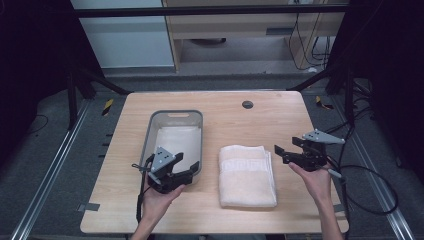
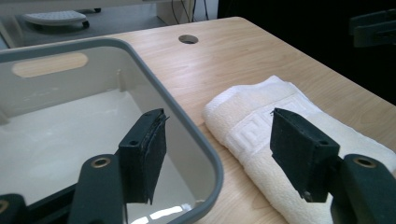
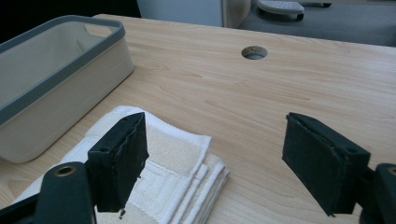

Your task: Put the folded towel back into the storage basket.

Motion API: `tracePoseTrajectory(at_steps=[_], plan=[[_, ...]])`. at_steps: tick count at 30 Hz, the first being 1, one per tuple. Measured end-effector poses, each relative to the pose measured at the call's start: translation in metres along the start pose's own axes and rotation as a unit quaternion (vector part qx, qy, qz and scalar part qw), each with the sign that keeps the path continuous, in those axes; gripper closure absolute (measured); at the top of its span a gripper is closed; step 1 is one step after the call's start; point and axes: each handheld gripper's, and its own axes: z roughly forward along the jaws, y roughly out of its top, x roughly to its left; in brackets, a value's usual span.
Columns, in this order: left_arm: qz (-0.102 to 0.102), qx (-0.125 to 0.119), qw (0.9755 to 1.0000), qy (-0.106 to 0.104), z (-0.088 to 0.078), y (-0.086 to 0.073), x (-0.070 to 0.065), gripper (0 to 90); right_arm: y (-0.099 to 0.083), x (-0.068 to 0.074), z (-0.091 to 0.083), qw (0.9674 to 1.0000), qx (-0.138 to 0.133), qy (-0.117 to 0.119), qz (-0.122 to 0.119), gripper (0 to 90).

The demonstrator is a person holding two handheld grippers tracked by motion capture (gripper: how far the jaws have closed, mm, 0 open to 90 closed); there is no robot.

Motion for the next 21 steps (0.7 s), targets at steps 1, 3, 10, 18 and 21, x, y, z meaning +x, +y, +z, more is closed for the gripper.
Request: tracePoseTrajectory(at_steps=[1,3,10,18,21], plan=[[0.0,0.0,1.0,0.0,0.0,0.0,0.0,35.7,0.0,0.0,0.0,1.0,0.0,0.0,0.0,22.7],[0.0,0.005,1.0,-0.006,0.005,-0.001,-0.006,35.9,-0.001,0.001,0.002,1.0,0.004,0.002,-0.001,23.1],[0.012,0.016,0.9997,-0.014,0.015,-0.004,-0.021,36.5,-0.002,0.003,0.006,0.9999,0.014,0.006,-0.004,25.0],[0.012,0.035,0.9989,-0.028,0.024,-0.011,-0.033,37.1,-0.009,-0.001,0.01,0.9997,0.016,0.016,0.013,25.9],[0.013,0.046,0.9983,-0.032,0.03,-0.016,-0.04,37.2,-0.012,0.0,0.012,0.9996,0.026,0.009,0.006,26.2]])
